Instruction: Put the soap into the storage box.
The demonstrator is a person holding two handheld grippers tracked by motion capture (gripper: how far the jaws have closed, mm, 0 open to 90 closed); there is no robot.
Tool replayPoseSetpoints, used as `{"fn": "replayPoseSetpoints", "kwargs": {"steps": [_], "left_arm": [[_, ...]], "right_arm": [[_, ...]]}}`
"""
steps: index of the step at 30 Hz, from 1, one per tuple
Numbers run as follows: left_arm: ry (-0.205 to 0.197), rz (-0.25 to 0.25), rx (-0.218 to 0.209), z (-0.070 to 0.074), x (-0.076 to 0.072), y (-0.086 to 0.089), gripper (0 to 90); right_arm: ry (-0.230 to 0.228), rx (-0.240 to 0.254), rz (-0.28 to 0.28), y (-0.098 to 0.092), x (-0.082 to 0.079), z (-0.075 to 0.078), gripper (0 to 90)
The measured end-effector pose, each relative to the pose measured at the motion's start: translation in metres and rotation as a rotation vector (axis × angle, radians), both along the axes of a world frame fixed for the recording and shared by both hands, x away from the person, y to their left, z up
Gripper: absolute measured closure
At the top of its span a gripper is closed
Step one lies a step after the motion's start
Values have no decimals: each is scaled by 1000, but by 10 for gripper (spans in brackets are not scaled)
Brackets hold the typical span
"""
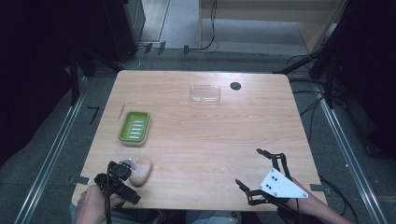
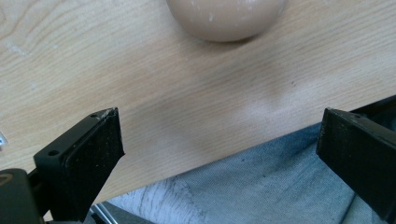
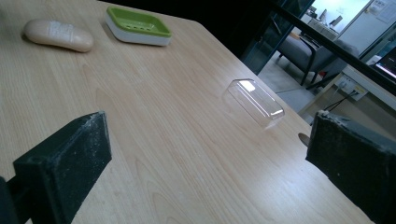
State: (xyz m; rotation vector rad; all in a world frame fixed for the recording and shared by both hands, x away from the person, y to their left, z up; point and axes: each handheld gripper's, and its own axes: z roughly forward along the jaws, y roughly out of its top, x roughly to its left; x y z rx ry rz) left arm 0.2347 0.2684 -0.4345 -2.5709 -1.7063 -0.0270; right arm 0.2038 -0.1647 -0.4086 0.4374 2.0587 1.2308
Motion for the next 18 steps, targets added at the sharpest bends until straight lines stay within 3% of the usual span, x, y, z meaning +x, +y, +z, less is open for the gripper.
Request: {"fn": "replayPoseSetpoints", "kwargs": {"steps": [18], "left_arm": [[-54, 0, -27, 19, 20, -7, 3]], "right_arm": [[1, -16, 5, 3, 1, -1, 0]]}}
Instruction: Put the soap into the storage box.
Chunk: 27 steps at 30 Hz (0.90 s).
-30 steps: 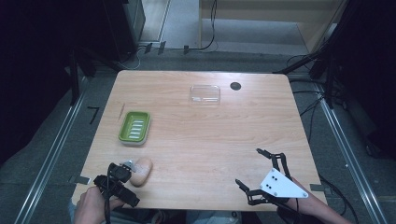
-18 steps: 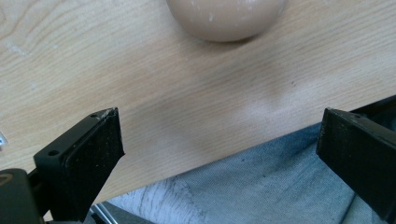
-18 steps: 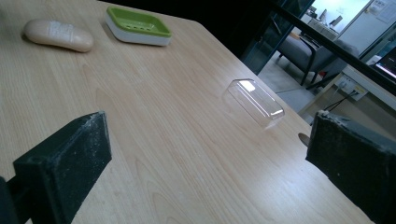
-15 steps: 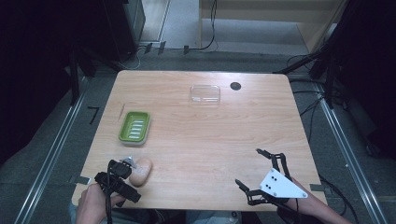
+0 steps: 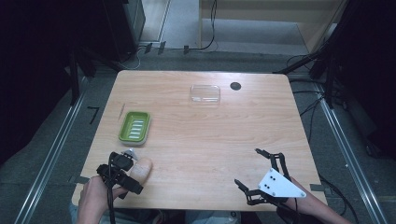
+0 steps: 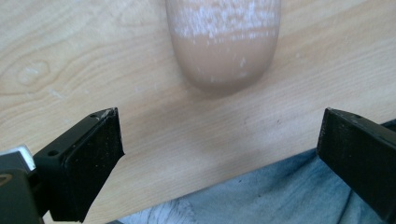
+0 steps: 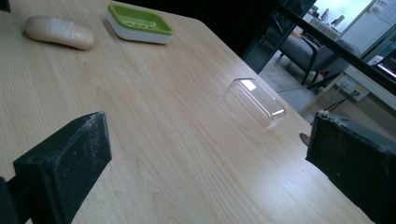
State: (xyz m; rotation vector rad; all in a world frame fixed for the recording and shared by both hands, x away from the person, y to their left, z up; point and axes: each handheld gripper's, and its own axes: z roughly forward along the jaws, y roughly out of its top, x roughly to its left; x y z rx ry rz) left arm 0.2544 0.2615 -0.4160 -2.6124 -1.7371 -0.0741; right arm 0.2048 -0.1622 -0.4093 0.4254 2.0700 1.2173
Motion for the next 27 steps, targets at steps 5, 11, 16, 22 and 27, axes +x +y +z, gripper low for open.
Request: {"fn": "replayPoseSetpoints", "kwargs": {"steps": [5, 11, 16, 22, 27], "left_arm": [[-17, 17, -10, 2, 8, -1, 0], [-19, 9, -27, 2, 17, -4, 0], [-7, -4, -27, -4, 26, -8, 0], [4, -11, -29, -11, 34, -14, 0], [9, -4, -38, -15, 43, -18, 0]], "right_arm": [[1, 2, 2, 0, 0, 0, 0], [1, 3, 3, 0, 1, 0, 0], [3, 4, 3, 0, 1, 0, 0], [2, 2, 5, 0, 1, 0, 0], [2, 2, 6, 1, 1, 0, 0]]}}
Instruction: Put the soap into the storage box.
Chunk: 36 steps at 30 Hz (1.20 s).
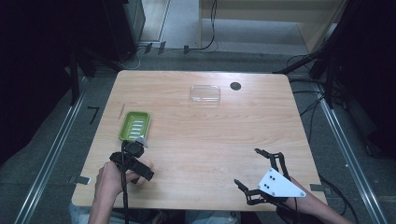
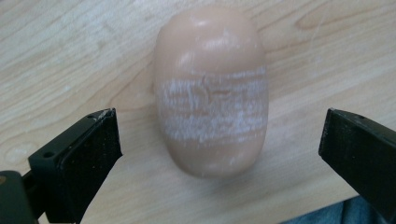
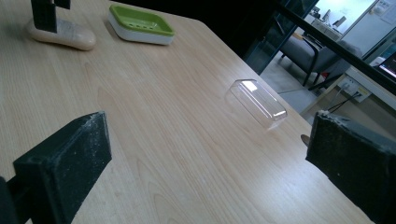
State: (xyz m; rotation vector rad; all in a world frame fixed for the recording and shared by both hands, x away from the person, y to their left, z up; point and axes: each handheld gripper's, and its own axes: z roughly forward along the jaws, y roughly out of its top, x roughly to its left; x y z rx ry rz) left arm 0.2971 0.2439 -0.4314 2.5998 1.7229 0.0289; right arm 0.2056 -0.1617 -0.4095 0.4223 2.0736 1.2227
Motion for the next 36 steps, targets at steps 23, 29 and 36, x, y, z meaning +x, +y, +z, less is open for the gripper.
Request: {"fn": "replayPoseSetpoints", "kwargs": {"steps": [23, 29, 36], "left_arm": [[20, 42, 5, -19, 9, -1, 203], [12, 45, 14, -20, 8, -1, 288], [6, 45, 13, -19, 8, -2, 322]], "right_arm": [[0, 3, 0, -1, 0, 0, 0], [1, 5, 0, -1, 0, 0, 0], [1, 7, -2, -1, 0, 0, 0]]}}
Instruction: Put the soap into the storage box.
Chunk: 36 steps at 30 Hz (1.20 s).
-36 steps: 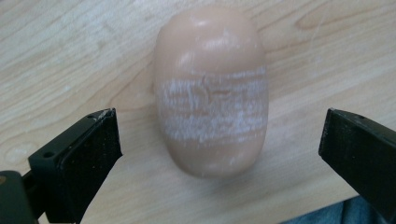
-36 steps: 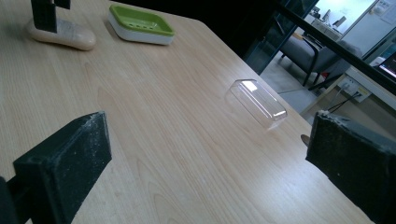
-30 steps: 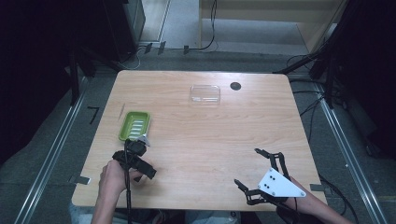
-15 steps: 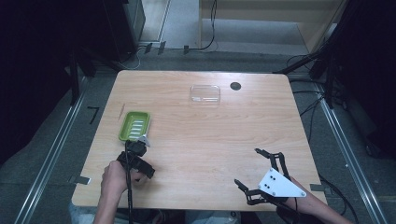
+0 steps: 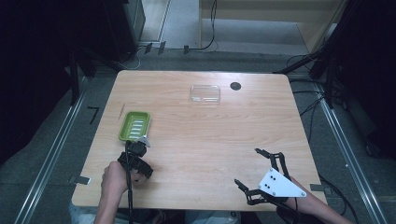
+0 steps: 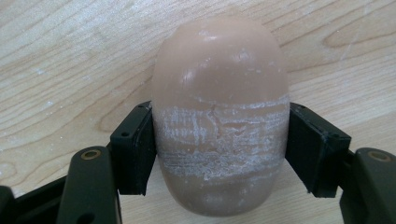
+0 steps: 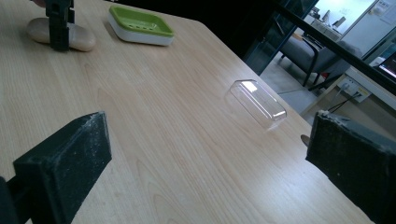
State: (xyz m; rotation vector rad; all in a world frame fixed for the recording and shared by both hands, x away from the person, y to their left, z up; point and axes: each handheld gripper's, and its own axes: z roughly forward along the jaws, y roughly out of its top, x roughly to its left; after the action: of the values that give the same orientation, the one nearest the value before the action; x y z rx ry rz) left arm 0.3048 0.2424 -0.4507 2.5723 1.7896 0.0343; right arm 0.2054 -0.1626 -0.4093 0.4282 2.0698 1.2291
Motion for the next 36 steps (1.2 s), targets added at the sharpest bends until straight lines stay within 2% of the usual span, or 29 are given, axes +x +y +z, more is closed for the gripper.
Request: {"fn": "replayPoseSetpoints", "kwargs": {"steps": [11, 36], "left_arm": [[0, -3, 0, 1, -1, 0, 330], [-20, -8, 0, 16, -1, 10, 331]], "right_arm": [[-4, 0, 1, 0, 0, 0, 0], [-3, -4, 2, 1, 0, 0, 0]]}}
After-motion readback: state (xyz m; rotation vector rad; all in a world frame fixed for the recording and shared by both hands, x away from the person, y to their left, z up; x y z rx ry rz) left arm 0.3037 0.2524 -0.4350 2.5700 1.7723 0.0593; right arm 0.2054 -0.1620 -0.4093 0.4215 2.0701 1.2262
